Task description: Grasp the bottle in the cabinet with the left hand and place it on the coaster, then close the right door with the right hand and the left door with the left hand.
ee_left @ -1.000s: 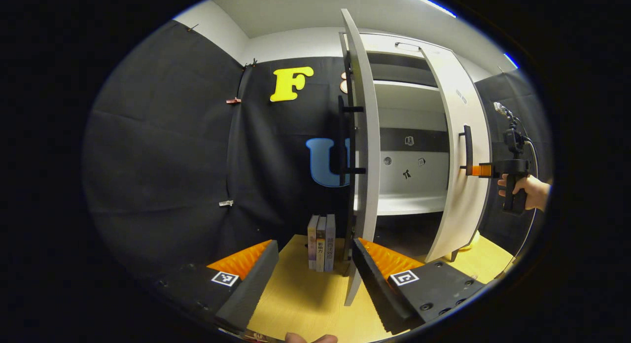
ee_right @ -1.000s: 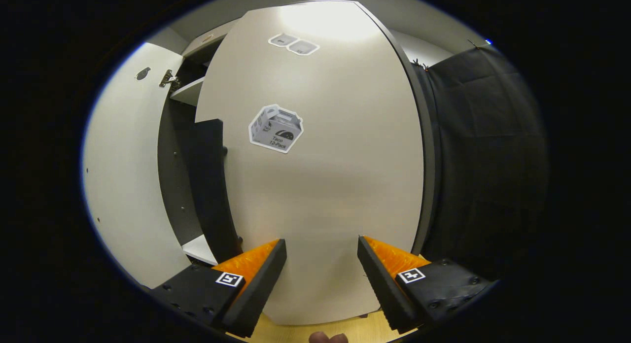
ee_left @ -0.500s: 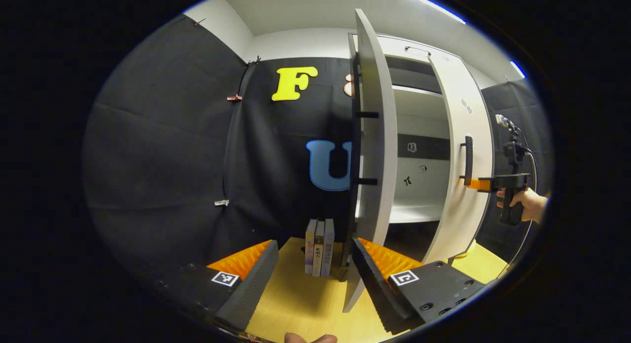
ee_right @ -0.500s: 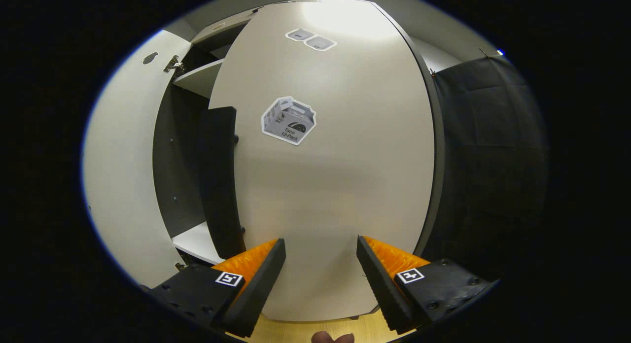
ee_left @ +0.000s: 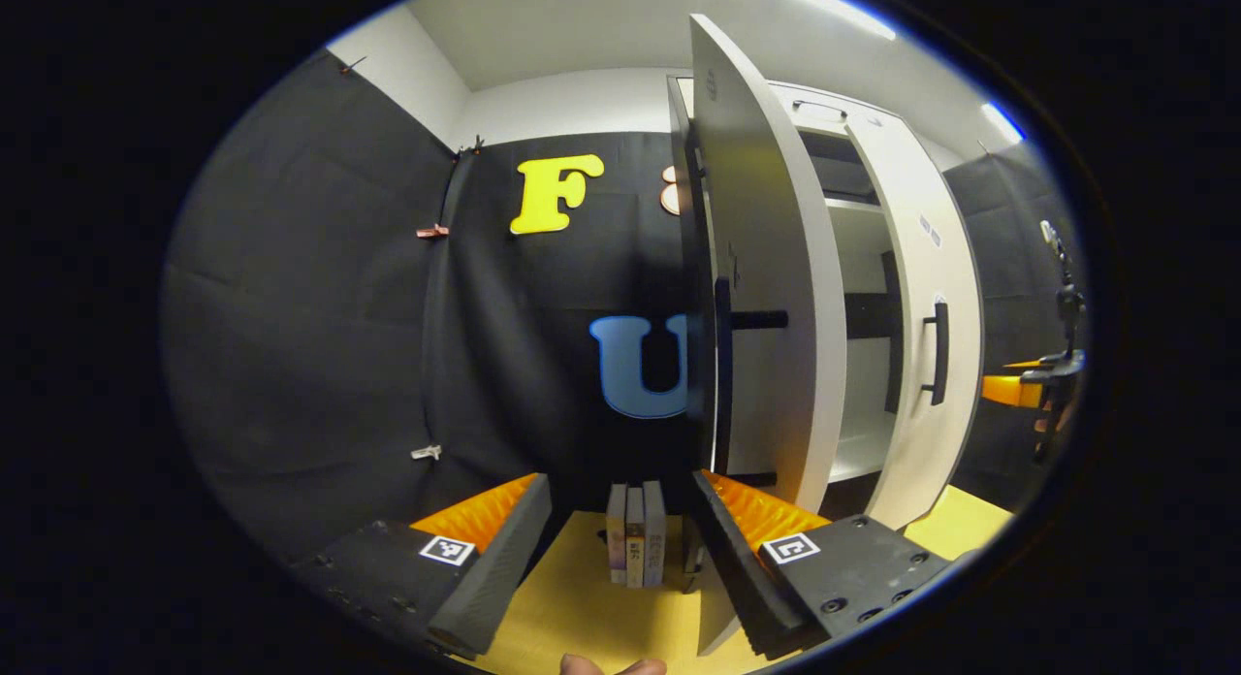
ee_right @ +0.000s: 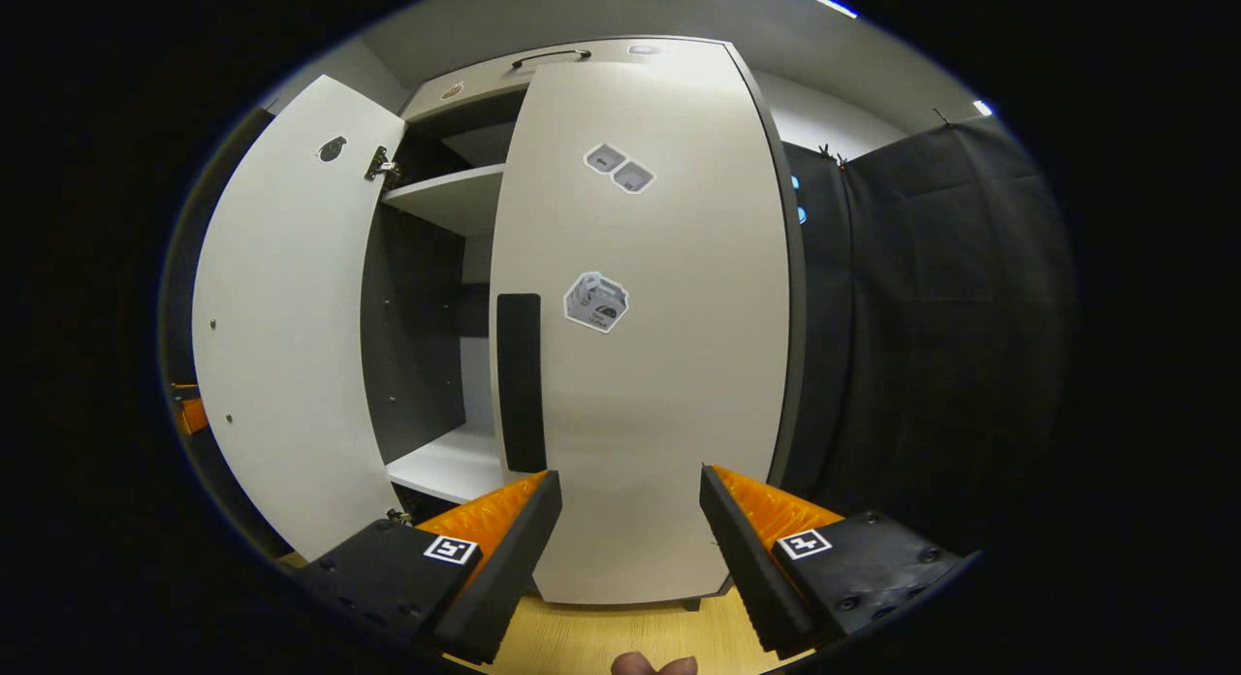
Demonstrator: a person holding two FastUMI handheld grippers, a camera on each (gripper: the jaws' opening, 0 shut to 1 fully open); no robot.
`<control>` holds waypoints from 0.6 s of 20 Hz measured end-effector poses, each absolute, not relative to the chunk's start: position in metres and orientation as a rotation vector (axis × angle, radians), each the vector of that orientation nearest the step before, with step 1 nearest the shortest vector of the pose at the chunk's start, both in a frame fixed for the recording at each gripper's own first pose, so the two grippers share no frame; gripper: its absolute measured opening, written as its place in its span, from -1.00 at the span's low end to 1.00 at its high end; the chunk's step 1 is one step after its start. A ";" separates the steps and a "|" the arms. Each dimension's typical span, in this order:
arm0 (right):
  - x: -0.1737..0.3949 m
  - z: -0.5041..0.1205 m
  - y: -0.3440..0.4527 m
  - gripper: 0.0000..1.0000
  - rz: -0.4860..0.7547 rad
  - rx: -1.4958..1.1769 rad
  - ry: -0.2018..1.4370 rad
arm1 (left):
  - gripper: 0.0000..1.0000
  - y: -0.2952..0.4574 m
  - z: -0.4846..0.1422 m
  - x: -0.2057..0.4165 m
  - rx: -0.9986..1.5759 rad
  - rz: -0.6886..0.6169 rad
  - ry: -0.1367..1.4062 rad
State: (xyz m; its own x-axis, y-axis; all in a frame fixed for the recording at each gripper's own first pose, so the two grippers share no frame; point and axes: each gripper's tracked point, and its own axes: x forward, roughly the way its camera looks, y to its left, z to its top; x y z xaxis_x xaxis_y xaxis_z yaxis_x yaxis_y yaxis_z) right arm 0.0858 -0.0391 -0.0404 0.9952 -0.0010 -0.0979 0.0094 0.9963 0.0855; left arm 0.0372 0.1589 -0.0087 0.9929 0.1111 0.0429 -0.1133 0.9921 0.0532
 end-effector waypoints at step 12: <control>0.020 -0.030 -0.074 0.92 -0.006 0.106 0.111 | 0.89 0.055 -0.012 0.031 -0.048 -0.038 -0.020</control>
State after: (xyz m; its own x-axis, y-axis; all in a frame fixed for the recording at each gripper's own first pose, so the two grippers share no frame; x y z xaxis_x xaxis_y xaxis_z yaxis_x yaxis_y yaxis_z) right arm 0.0201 -0.0744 -0.0297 0.9939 0.0000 -0.1104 0.0117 0.9944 0.1054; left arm 0.0308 0.0546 -0.0123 0.9991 -0.0374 0.0207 0.0384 0.9981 -0.0481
